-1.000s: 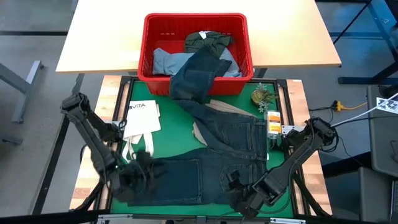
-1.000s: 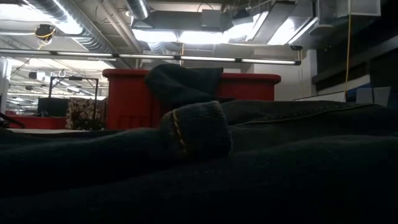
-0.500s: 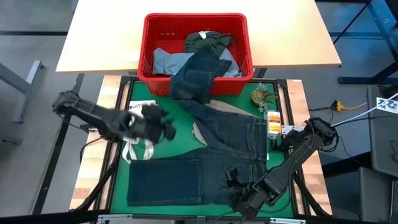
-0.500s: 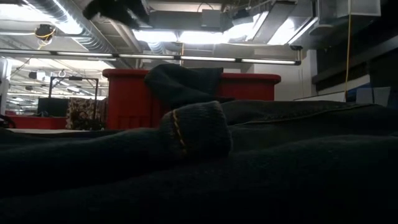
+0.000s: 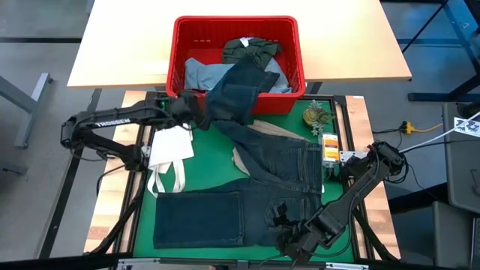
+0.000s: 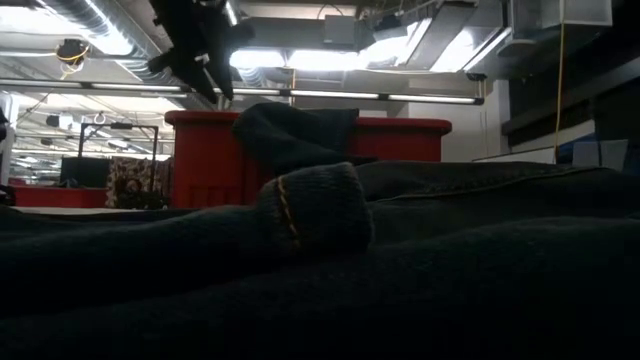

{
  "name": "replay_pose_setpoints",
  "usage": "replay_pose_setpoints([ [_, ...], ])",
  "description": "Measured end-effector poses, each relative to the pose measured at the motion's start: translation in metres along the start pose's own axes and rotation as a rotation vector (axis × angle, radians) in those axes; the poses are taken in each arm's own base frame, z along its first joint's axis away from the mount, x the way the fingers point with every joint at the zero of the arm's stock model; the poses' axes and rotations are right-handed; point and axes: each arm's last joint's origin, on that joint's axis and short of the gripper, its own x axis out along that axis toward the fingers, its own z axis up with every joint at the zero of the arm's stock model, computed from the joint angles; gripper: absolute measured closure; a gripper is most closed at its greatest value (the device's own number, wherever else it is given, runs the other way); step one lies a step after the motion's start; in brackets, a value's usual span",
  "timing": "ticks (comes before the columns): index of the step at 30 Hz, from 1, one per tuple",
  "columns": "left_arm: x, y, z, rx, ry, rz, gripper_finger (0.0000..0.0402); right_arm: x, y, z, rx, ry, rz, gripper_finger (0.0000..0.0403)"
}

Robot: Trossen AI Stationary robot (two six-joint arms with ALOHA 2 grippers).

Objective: Fold Laundry from Bin
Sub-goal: Fold the dark blue jeans

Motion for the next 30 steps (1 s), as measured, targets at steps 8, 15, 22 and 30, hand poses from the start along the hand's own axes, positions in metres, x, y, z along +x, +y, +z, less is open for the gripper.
replay_pose_setpoints([
  [8, 0.021, 0.004, 0.013, -0.038, 0.057, -0.073, 0.0244, 0.0, 0.0, 0.0, -0.008, 0.0, 0.0, 0.0178],
  [15, 0.044, 0.0, 0.014, -0.048, 0.111, -0.071, 0.0244, 0.0, 0.0, 0.0, -0.009, 0.0, 0.0, 0.0178],
  [22, 0.062, -0.005, 0.014, -0.003, 0.126, -0.073, 0.0249, 0.0, 0.0, 0.0, -0.012, 0.001, 0.0, 0.0178],
  [30, 0.059, -0.012, 0.021, 0.009, 0.096, -0.216, 0.0377, 0.0, 0.0, 0.0, -0.013, 0.002, 0.0, 0.0178],
])
